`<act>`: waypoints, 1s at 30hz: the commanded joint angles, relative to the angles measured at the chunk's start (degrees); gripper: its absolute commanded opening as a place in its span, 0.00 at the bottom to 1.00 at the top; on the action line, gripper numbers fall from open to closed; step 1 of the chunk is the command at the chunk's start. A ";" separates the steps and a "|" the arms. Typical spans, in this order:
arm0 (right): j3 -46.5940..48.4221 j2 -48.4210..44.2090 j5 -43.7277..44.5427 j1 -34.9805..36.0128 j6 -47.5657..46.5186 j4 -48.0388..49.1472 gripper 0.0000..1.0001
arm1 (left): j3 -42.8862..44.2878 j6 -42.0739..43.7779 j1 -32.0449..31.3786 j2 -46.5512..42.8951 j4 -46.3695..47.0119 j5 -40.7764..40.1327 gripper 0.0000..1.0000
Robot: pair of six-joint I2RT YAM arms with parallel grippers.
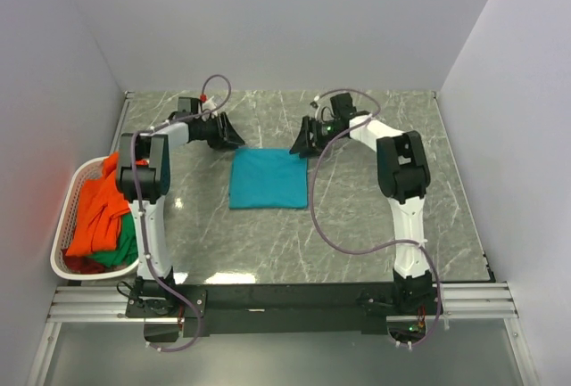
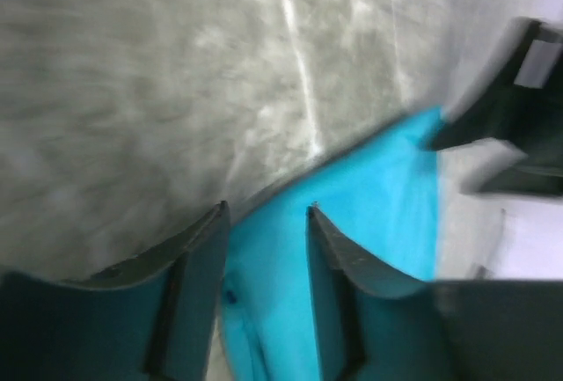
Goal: Fold and stack the t-shirts
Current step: Neatly place the folded tshirt to the corner
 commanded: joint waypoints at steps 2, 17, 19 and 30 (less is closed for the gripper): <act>-2.64 -15.53 1.62 -1.05 -0.17 0.51 0.76 | 3.66 11.51 -2.50 -13.13 -11.14 -15.67 0.65; -14.16 -29.63 18.24 -4.21 -15.28 -7.67 0.91 | -15.42 -0.41 -35.55 -32.41 -14.74 -51.63 0.99; -13.99 -29.37 18.32 -4.57 -15.72 -8.54 0.91 | -11.64 -3.66 -38.28 -27.86 -17.55 -55.85 0.99; -14.61 -28.66 19.38 -8.08 -18.09 -10.30 0.92 | -10.49 -11.59 -33.83 -13.08 -21.78 -57.45 0.99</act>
